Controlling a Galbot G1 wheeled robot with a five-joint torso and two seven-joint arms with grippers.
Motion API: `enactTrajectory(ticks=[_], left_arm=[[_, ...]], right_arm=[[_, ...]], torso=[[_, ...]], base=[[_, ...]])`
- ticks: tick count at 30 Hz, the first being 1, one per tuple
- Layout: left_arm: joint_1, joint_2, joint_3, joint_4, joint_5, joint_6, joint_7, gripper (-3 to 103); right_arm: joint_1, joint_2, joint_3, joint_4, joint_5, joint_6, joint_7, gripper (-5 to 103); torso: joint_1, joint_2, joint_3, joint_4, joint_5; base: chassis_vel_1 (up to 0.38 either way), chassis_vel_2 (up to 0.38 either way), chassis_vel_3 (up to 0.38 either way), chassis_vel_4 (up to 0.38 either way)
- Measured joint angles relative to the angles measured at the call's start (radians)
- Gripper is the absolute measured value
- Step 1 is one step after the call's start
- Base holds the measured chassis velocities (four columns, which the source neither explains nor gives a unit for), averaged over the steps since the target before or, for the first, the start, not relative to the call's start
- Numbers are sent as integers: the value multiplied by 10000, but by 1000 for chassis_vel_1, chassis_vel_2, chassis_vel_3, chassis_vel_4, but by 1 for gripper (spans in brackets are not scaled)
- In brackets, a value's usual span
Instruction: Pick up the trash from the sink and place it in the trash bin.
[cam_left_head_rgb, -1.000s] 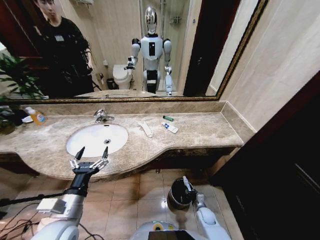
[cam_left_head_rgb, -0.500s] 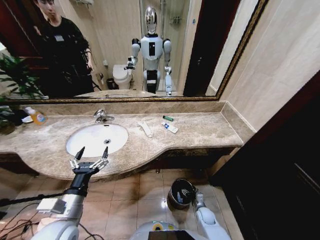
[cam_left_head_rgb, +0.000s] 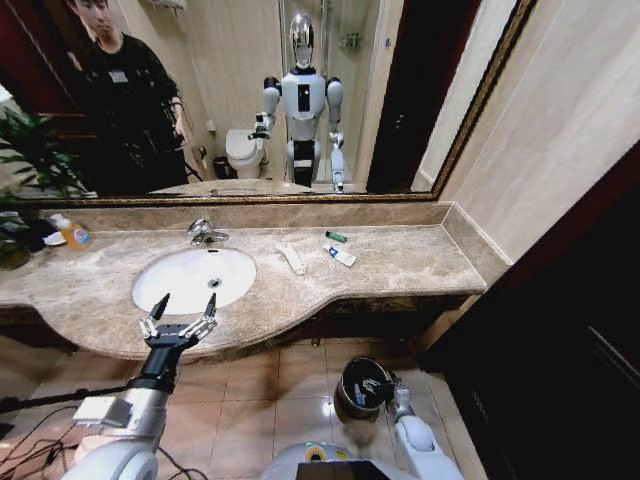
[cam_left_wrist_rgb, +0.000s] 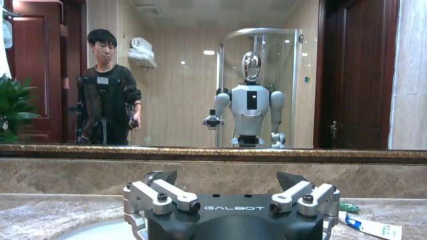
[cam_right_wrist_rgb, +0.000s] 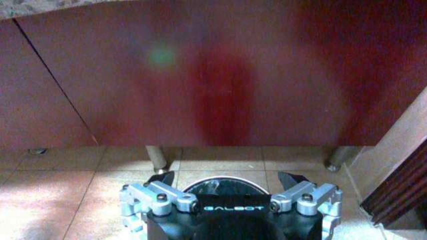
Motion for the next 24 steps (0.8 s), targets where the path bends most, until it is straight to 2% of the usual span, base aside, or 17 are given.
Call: enactTrajectory(ticks=[5,8,10,17,19,20,24], left_arm=[[0,0,1,0,0,0,0,100],[0,0,0,0,0,0,0,100],[0,1,0,0,0,0,0,100],[0,1,0,0,0,0,0,100],[0,0,0,0,0,0,0,100],[0,0,0,0,0,0,0,100],[0,0,0,0,0,0,0,100]], right_arm=[[-220,-114,-23,418,311,-127,16,100],[-768,-364,-55,1799,973,-912,299,100],[-904,-431,-54,2182,1115,-995,389,100],[-1963,-946,89,4663,1611,-797,742,100],[-2638,-1194,147,6055,1661,-638,759,100],[-2638,-1194,147,6055,1661,-638,759,100],[-3310,-1153,189,8234,1561,-791,951,100]], torso=[[0,0,0,0,0],[0,0,0,-1,0],[0,0,0,0,0],[0,0,0,0,1],[-1,0,0,0,0],[-1,0,0,0,0],[-1,0,-1,-1,-1]], base=[[0,0,0,0],[0,0,0,0],[0,0,0,0],[0,0,0,0],[0,0,0,0],[0,0,0,0],[0,0,0,0]])
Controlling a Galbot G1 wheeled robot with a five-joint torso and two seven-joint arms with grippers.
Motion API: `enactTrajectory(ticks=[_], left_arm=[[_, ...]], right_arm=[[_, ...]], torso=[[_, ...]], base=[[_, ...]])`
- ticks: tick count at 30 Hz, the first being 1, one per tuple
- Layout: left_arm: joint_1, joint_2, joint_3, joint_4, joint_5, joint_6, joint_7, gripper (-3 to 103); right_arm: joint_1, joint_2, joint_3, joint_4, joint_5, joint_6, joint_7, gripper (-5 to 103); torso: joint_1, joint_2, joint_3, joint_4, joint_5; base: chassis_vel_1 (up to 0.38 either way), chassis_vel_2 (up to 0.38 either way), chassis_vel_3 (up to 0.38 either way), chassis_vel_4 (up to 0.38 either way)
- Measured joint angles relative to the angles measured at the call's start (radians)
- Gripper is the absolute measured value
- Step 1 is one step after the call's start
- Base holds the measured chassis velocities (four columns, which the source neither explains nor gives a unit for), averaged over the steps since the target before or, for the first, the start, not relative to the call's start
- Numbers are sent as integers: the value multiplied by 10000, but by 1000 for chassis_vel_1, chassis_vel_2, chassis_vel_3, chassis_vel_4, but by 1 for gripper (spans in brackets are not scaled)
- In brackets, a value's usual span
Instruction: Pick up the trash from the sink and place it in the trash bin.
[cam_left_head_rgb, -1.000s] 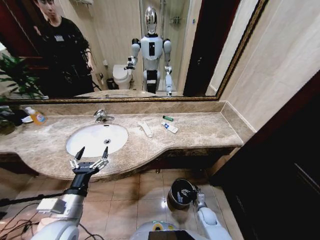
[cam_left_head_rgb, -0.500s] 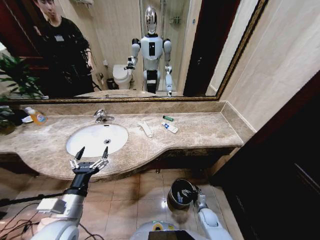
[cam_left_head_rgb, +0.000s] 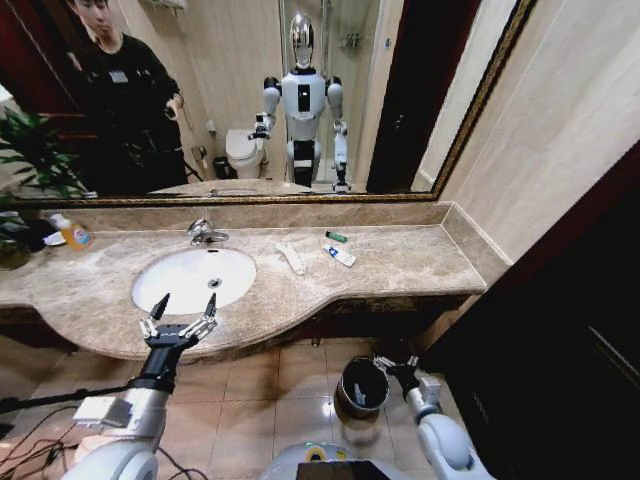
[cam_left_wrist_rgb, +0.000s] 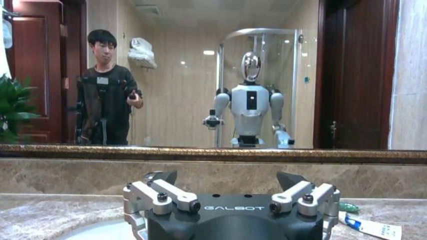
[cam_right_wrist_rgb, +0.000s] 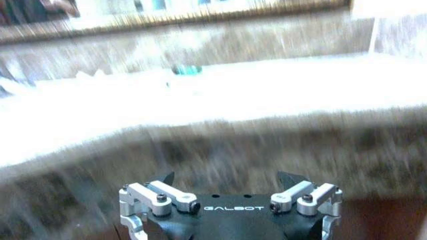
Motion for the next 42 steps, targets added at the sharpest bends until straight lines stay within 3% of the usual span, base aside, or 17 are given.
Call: enactTrajectory(ticks=[6,9,17,21,29,36,42], left_arm=[[0,0,0,0,0,0,0,100],[0,0,0,0,0,0,0,100],[0,0,0,0,0,0,0,100],[0,0,-1,0,0,0,0,100],[0,0,0,0,0,0,0,100],[0,0,0,0,0,0,0,100],[0,0,0,0,0,0,3,100]], right_arm=[[222,105,-177,1149,-204,-497,143,100],[1225,21,-500,1760,-208,-1192,110,100],[2629,-169,-1224,1506,-103,-1768,-89,100],[4097,-258,-2126,699,129,-2110,-59,100],[5992,-643,-2877,-742,1119,-2667,6,100],[7309,-246,-3853,-1907,1534,-3038,191,100],[8787,627,-4584,-3822,1352,-3016,272,100]], torso=[[0,0,1,-1,2],[0,0,1,1,1],[0,0,2,0,0],[1,-1,2,2,1],[1,-1,2,0,0],[1,-2,2,1,0],[1,-2,2,1,-1]], base=[[0,0,0,0],[0,0,0,0],[0,0,0,0],[0,0,0,0],[0,0,0,0],[0,0,0,0],[0,0,0,0]])
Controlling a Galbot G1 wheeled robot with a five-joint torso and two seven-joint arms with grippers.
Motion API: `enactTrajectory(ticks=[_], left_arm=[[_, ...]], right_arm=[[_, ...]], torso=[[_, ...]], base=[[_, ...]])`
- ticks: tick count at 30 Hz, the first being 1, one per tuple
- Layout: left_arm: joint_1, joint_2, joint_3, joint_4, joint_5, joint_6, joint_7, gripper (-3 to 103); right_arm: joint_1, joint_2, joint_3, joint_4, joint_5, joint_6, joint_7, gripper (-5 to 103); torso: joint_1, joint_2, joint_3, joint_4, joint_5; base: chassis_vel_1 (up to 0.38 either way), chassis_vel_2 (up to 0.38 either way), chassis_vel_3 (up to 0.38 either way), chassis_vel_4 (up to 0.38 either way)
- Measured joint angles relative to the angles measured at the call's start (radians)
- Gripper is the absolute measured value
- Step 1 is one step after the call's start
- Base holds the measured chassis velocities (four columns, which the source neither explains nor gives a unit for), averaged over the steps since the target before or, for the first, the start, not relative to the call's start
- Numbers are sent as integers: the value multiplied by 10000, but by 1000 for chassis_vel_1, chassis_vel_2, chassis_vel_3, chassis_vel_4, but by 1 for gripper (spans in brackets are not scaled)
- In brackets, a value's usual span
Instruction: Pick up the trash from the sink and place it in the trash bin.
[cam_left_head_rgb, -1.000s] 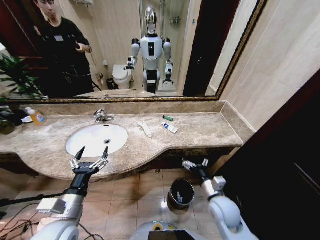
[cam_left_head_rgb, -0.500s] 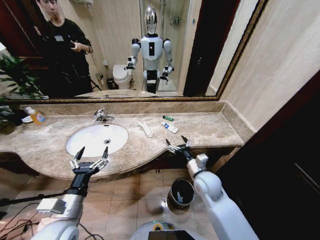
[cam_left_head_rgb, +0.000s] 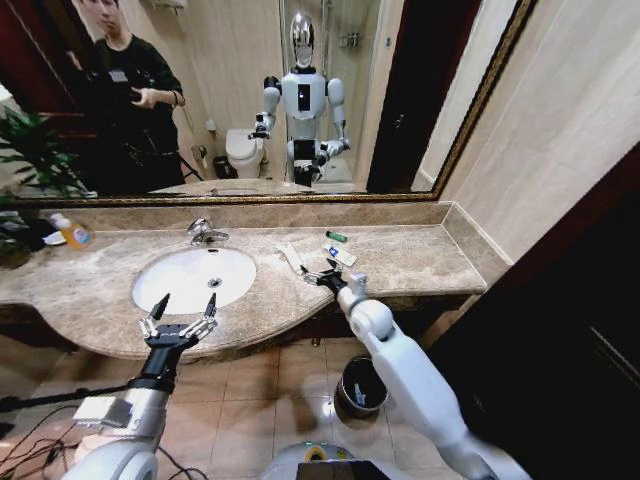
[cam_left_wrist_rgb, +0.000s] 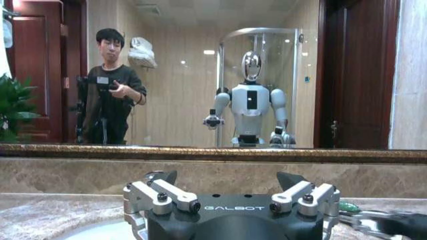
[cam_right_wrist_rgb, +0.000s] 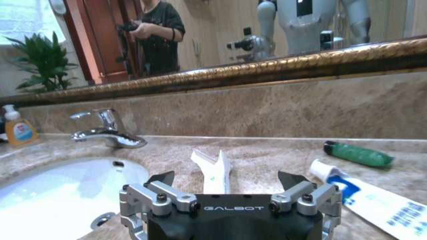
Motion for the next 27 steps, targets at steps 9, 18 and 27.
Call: enactTrajectory(ticks=[9,18,27], left_arm=[[0,0,-1,0,0,0,-3,100],[0,0,-1,0,0,0,-3,100],[0,0,-1,0,0,0,-3,100]], right_arm=[[708,706,-90,-1703,-427,224,-19,100],[644,676,3,-2131,-674,410,-194,94],[383,658,98,-2156,-1161,751,-620,62]], torso=[[0,0,0,0,0],[-1,0,-1,-1,2],[-1,0,-1,-1,3]], base=[[0,0,0,0],[0,0,0,0],[0,0,0,0]])
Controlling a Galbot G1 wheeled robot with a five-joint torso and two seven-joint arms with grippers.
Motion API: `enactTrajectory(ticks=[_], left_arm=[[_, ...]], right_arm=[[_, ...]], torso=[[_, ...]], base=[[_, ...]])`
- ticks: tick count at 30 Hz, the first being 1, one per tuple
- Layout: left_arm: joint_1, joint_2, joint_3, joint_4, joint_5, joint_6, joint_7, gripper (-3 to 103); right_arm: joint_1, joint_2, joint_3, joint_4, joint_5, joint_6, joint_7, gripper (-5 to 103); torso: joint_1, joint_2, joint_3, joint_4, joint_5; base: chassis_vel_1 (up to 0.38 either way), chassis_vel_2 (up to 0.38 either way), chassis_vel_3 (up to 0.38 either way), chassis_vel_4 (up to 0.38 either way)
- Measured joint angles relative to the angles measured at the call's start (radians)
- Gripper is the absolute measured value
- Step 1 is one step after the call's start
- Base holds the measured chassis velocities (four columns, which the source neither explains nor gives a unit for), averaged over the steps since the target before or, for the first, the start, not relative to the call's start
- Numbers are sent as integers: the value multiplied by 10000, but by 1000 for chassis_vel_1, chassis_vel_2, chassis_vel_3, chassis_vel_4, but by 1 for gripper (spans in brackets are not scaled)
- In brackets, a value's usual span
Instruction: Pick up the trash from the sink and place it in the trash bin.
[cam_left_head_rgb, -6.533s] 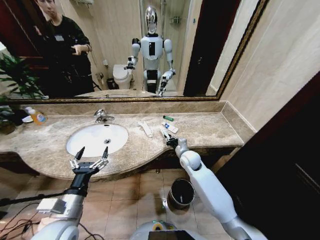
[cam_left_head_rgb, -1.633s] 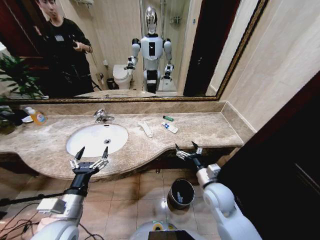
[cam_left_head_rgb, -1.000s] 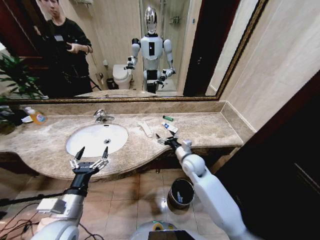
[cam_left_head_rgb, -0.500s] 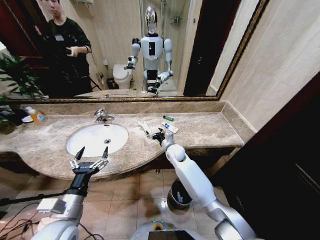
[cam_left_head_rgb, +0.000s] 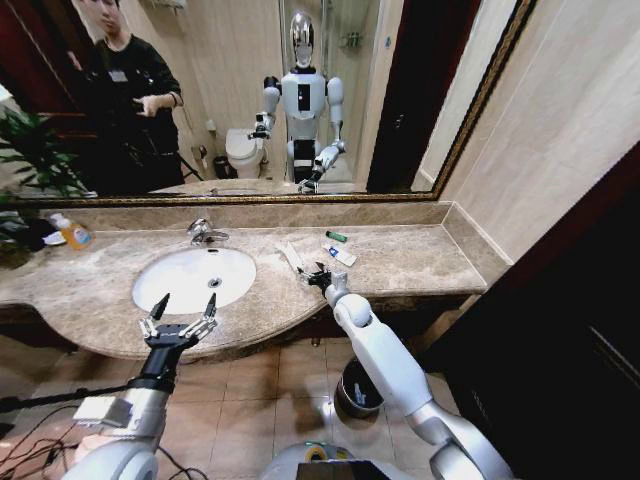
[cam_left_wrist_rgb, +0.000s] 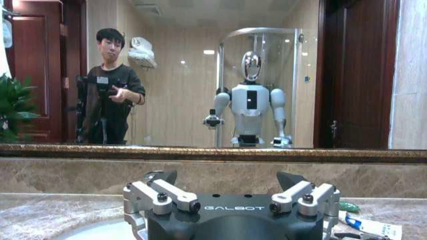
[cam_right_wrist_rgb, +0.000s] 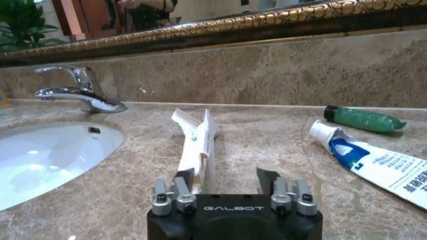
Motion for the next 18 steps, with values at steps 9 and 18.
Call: enactTrajectory(ticks=[9,18], left_arm=[[0,0,0,0,0,0,0,100],[0,0,0,1,0,0,0,100]], right_arm=[[-94,56,79,23,-133,189,-379,24],[-276,77,2,311,-204,206,-306,1]], torso=[[0,0,0,0,0],[0,0,0,1,0]], base=[[0,0,0,0],[0,0,0,0]])
